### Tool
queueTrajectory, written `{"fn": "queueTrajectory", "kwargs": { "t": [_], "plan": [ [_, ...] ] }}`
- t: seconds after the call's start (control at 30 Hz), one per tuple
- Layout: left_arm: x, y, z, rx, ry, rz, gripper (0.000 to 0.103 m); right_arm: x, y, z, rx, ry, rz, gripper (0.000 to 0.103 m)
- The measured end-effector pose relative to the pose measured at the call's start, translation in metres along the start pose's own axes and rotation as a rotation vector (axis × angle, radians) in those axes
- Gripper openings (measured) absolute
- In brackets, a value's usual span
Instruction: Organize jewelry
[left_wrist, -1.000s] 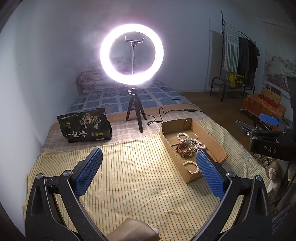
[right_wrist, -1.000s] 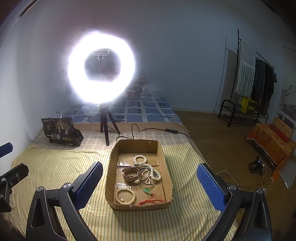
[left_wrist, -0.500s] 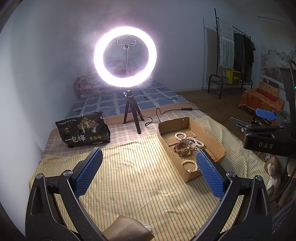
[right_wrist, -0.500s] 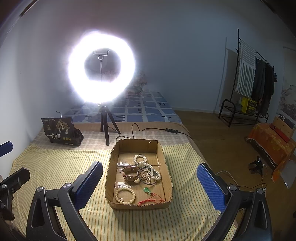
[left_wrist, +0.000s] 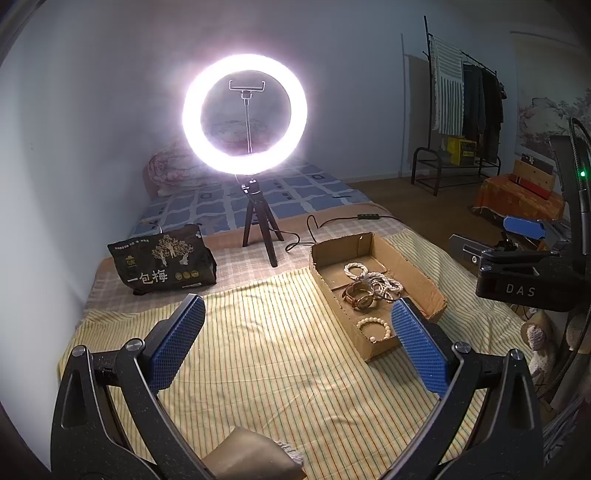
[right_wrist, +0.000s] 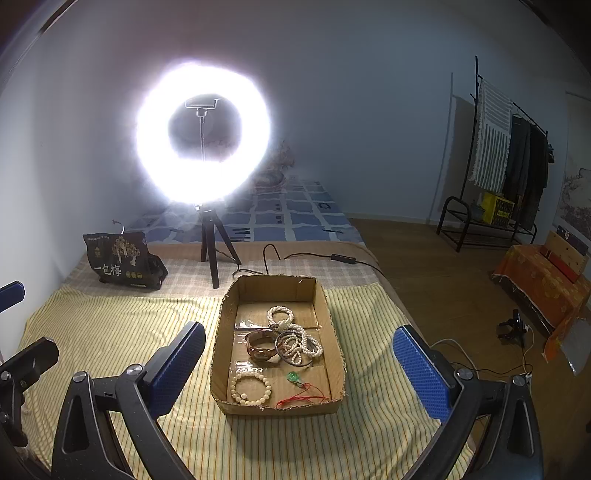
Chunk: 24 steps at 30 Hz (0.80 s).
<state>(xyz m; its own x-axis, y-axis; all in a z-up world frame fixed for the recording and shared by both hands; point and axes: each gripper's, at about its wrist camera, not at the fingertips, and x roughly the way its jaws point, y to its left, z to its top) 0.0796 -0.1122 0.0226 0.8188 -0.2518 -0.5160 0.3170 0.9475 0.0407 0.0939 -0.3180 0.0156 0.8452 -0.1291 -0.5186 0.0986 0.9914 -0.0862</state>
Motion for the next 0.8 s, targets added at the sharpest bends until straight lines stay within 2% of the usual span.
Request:
{"fn": "queueTrajectory", "kwargs": {
  "t": [0.8],
  "plan": [
    [-0.0009,-0.0042,0.0014,-0.006,0.004,-0.002,0.102,0.0024,0.001,-0.0051,-0.002,0.013,0.006,0.103]
  ]
}}
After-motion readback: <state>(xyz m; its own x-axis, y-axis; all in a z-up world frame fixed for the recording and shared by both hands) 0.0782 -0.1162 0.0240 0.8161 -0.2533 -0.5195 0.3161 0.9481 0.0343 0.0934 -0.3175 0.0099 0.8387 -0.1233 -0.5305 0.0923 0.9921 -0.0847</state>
